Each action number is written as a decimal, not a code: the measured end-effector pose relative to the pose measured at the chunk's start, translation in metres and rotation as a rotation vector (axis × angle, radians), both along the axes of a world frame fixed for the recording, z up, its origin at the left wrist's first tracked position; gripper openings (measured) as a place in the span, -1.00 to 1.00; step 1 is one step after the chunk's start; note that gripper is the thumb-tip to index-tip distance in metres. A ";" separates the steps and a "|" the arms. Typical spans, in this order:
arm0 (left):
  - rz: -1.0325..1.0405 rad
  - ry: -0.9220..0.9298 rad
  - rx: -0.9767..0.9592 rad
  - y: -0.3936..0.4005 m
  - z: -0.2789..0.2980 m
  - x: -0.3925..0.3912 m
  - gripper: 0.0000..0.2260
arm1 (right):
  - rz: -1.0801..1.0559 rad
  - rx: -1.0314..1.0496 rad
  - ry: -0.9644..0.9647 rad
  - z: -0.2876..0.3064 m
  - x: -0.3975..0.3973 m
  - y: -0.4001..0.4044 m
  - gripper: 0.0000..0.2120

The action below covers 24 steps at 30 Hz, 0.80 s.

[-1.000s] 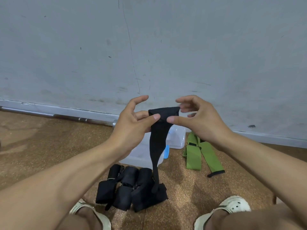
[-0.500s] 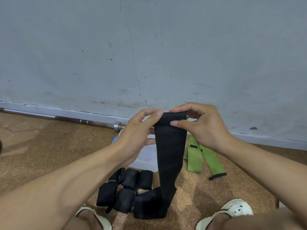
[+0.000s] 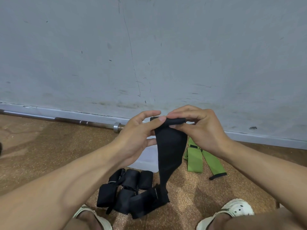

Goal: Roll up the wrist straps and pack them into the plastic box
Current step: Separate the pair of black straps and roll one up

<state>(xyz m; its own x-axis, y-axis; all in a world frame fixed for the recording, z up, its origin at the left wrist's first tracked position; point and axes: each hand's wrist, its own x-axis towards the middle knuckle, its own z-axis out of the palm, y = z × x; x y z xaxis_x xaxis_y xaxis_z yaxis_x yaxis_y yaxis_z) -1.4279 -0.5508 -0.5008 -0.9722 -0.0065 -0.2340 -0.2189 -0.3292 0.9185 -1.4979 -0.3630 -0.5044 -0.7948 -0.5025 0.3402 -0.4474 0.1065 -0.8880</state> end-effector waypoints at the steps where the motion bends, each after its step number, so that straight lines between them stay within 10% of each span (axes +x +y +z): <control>1: -0.004 0.004 0.005 0.000 0.000 0.000 -0.61 | 0.003 -0.003 -0.012 0.000 0.000 0.000 -0.73; 11: 0.054 0.100 -0.098 -0.006 -0.001 0.000 -0.53 | 0.076 0.058 -0.220 0.011 -0.001 0.005 -0.39; 24: 0.082 0.088 -0.081 0.000 0.001 -0.001 -0.39 | -0.041 0.036 -0.131 0.008 0.003 -0.003 -0.73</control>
